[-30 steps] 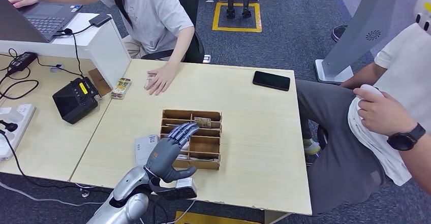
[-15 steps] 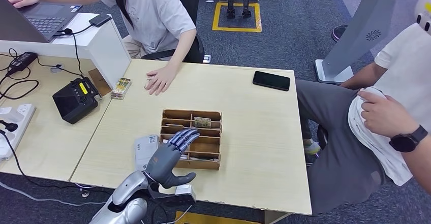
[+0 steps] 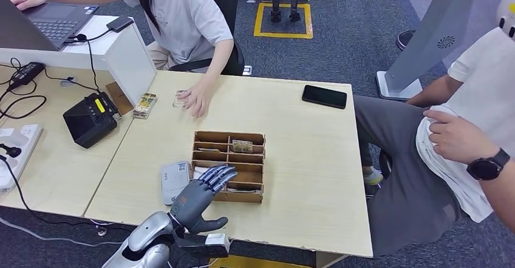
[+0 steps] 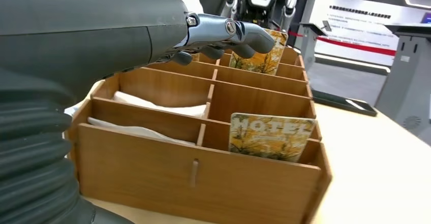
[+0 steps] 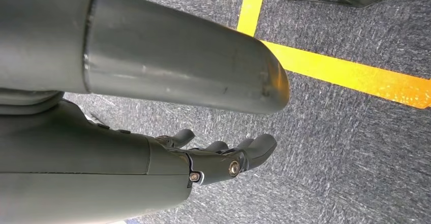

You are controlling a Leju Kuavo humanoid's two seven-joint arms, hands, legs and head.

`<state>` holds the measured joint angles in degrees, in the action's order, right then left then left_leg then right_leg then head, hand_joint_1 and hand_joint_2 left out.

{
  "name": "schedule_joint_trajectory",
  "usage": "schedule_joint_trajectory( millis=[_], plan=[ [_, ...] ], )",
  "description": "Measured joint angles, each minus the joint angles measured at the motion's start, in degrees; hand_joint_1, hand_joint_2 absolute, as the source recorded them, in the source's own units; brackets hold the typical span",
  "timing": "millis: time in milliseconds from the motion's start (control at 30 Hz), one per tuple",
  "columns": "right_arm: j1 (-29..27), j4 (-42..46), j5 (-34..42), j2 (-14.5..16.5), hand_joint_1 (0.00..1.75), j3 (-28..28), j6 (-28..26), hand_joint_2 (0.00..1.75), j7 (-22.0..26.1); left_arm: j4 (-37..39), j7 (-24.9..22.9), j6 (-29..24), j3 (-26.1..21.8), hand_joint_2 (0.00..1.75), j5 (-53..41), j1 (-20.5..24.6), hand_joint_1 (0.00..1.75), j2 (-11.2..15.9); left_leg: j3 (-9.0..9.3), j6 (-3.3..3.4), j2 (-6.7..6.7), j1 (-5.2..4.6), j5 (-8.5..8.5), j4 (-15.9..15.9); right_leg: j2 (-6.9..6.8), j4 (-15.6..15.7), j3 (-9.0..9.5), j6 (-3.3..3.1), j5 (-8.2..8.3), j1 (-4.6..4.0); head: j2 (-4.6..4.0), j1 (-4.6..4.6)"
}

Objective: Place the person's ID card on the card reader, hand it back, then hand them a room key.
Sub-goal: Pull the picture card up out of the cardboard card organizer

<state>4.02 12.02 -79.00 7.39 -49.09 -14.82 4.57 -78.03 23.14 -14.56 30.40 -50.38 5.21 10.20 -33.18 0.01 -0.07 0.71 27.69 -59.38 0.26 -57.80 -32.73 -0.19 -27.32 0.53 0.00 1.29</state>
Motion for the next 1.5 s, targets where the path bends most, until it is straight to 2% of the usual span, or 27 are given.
schedule_joint_trajectory(
  millis=[700,1500],
  plan=[
    [0.0,0.0,-0.9,0.0,0.0,-0.1,0.0,0.0,0.0,0.0,-3.0,-6.9,0.0,1.75,-6.6,0.1,0.0,-0.7,0.01,0.0,0.01,0.0,0.0,0.0,0.0,0.0,-0.01,0.0,0.0,0.0,0.0,0.0],
    [0.0,0.0,-0.9,0.1,0.0,-0.7,0.0,0.0,0.1,0.4,-3.8,-6.4,1.2,1.75,-9.5,-0.1,0.0,-1.7,0.01,0.0,0.01,0.0,0.0,0.0,0.0,0.0,-0.01,0.0,0.0,0.0,0.0,-0.01]
  ],
)
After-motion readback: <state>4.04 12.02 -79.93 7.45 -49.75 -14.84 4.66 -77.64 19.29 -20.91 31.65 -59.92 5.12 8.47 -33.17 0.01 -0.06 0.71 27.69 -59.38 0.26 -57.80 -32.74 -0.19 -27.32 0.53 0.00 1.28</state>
